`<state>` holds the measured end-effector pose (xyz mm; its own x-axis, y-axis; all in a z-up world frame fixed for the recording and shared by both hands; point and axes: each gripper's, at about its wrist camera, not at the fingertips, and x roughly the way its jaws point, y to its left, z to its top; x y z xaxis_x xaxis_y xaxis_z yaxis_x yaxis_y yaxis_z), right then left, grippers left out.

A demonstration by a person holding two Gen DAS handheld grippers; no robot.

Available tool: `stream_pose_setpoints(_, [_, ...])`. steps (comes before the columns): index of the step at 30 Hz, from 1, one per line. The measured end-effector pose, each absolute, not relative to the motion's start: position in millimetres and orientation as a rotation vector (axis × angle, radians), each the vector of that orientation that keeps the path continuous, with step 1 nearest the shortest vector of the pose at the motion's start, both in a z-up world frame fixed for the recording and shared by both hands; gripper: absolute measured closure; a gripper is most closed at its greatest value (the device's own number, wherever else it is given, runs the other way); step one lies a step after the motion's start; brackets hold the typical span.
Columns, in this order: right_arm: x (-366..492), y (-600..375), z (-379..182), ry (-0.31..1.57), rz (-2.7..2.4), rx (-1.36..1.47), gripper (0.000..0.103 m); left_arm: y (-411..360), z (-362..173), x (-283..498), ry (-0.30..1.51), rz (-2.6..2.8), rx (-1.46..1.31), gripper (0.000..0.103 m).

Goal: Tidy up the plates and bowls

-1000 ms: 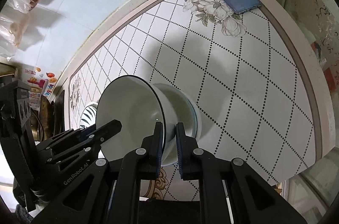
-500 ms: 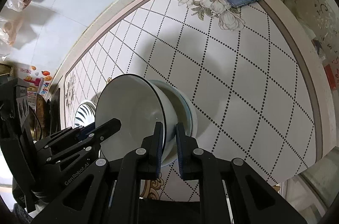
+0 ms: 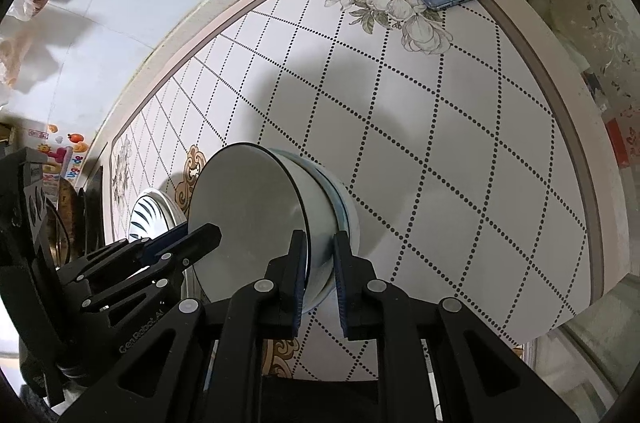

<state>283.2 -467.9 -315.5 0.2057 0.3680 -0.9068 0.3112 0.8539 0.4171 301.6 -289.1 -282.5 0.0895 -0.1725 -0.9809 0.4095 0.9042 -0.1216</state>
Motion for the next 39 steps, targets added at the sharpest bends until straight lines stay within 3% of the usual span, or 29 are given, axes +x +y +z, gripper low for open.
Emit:
stream_pose_setpoints(5, [280.2, -461.3, -298.4, 1.388, 0.025, 0.536, 0.087, -286.0, -261.1, 296.1, 1.439, -0.45, 0.22, 0.088])
stream_pose_setpoints(7, [277.6, -456.4, -286.8, 1.391, 0.012, 0.483, 0.08, -282.2, -245.2, 291.8, 1.418, -0.458, 0.223, 0.086])
stream_pose_setpoints(9, [273.2, -452.8, -271.8, 1.38, 0.004, 0.443, 0.048, -276.9, -227.6, 286.6, 1.396, -0.469, 0.221, 0.081])
stream_pose_setpoints(11, [267.6, -451.1, -256.6, 1.36, 0.003, 0.428, 0.031, -272.8, -214.6, 282.5, 1.379, -0.475, 0.219, 0.069])
stream_pose_setpoints(13, [260.6, -449.4, -239.3, 1.336, -0.008, 0.399, 0.024, -269.1, -200.2, 278.6, 1.351, -0.482, 0.22, 0.058])
stream_pose_setpoints(15, [253.5, -448.4, -224.6, 1.32, -0.027, 0.381, 0.019, -265.5, -183.9, 273.8, 1.306, -0.488, 0.221, 0.039])
stream_pose_setpoints(16, [249.6, -448.1, -217.2, 1.312, -0.032, 0.381, 0.018, -263.9, -176.4, 272.1, 1.283, -0.486, 0.222, 0.027])
stream_pose_setpoints(17, [246.5, -447.8, -211.2, 1.304, -0.034, 0.382, 0.016, -262.6, -169.7, 270.2, 1.261, -0.484, 0.225, 0.023])
stream_pose_setpoints(23, [226.9, -448.2, -170.6, 1.235, -0.065, 0.357, 0.012, -254.0, -142.8, 264.2, 1.217, -0.494, 0.184, 0.005])
stream_pose_setpoints(39, [192.3, -453.2, -103.1, 1.133, -0.099, 0.317, 0.008, -242.0, -93.1, 255.7, 1.155, -0.515, 0.099, 0.005])
